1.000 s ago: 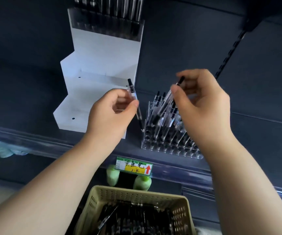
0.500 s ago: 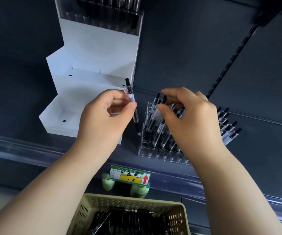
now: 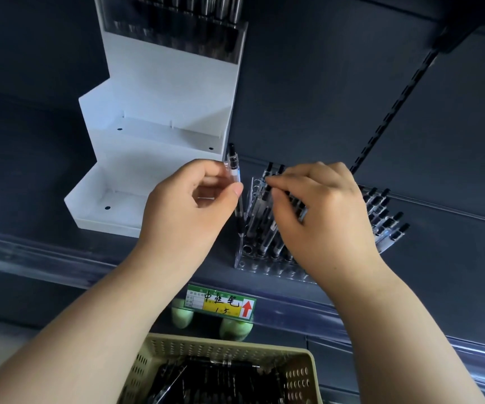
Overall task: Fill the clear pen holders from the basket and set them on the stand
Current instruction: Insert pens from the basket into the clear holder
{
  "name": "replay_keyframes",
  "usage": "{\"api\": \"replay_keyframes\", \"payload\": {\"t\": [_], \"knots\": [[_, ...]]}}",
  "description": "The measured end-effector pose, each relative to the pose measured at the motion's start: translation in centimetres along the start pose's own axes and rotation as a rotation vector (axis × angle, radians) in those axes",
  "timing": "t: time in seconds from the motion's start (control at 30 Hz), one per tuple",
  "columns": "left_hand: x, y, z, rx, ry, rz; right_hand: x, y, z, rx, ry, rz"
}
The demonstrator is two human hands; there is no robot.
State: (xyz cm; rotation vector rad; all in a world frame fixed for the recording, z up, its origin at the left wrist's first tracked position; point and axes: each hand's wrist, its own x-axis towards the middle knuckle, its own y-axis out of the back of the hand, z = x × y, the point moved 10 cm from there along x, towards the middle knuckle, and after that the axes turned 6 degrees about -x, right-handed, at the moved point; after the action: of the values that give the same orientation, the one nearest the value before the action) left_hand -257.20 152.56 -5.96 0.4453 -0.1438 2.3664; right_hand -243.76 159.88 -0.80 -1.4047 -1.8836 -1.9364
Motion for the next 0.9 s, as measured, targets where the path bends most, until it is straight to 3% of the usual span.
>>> {"api": "replay_keyframes", "payload": {"t": [0.2,0.47,0.7,0.83,0.9], "knots": [[-0.5,-1.8,-0.1,0.041,-0.009,-0.103,0.2,0.9,0.4,0.030,-0.035,0.049],[-1.3,-4.3,-1.5,0.352,-0.110,-0.246,0.1,1.0,0.9,0.067,-0.056,0.019],[-1.1,-4.5,-2.0,0.440,-0.148,-0.243,-0.3,2.1,0.7,0.057,-0.039,0.022],[-1.5,-4.7,-3.5,0.710,-0.109,-0.322,-1.8,3.4,0.4,0.106,-0.029,0.012],[-2.1,-5.1,-3.8,0.941,-0.179,-0.375,-3.6,2.8,1.0,0.158,-0.066,-0.091]]}}
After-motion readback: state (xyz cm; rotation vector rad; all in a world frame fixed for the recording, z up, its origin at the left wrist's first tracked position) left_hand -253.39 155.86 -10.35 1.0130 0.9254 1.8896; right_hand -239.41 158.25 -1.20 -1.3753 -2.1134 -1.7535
